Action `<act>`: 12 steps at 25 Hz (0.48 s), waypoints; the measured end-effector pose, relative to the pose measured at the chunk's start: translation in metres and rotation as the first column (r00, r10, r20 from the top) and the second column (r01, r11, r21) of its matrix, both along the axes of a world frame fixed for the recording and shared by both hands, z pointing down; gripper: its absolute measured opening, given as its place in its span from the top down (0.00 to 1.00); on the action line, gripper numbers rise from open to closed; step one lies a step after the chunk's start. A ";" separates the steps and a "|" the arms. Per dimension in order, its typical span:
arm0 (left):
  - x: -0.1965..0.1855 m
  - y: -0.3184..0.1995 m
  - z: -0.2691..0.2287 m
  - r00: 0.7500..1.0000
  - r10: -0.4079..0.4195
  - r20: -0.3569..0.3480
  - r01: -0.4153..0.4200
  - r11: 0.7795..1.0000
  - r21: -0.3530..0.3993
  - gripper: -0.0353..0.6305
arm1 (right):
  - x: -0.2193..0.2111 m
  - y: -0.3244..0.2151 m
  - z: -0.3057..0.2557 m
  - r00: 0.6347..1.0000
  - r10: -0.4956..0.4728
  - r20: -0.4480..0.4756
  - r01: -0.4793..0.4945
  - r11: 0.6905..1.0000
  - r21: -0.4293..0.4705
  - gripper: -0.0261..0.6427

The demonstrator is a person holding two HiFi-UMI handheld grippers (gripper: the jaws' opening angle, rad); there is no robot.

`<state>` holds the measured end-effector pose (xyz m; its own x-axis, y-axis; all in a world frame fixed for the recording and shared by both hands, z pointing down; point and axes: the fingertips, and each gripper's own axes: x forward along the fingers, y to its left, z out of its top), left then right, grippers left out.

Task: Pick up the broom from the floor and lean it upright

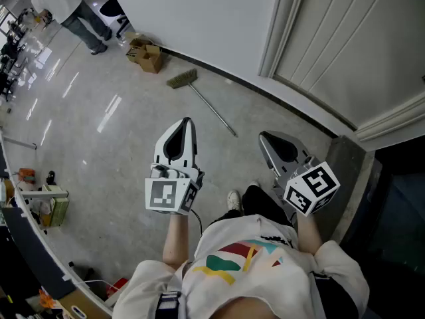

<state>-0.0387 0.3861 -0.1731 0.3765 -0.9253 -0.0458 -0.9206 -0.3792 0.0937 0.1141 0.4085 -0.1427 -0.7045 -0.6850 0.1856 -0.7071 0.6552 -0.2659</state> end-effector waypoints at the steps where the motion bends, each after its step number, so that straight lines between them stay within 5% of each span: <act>1: -0.001 -0.014 0.004 1.000 -0.001 -0.001 0.001 1.000 -0.004 0.88 | 0.000 -0.014 0.004 1.000 -0.008 -0.011 0.008 1.000 0.003 0.94; 12: -0.037 -0.216 0.026 0.998 -0.064 0.027 0.065 0.998 -0.015 0.88 | -0.021 -0.241 0.023 0.993 -0.056 0.101 0.057 0.998 -0.008 0.94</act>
<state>-0.0758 0.1703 -0.1474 0.3170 -0.9482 -0.0217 -0.9453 -0.3177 0.0744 0.0934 0.1675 -0.1201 -0.7576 -0.6419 0.1186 -0.6382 0.6902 -0.3410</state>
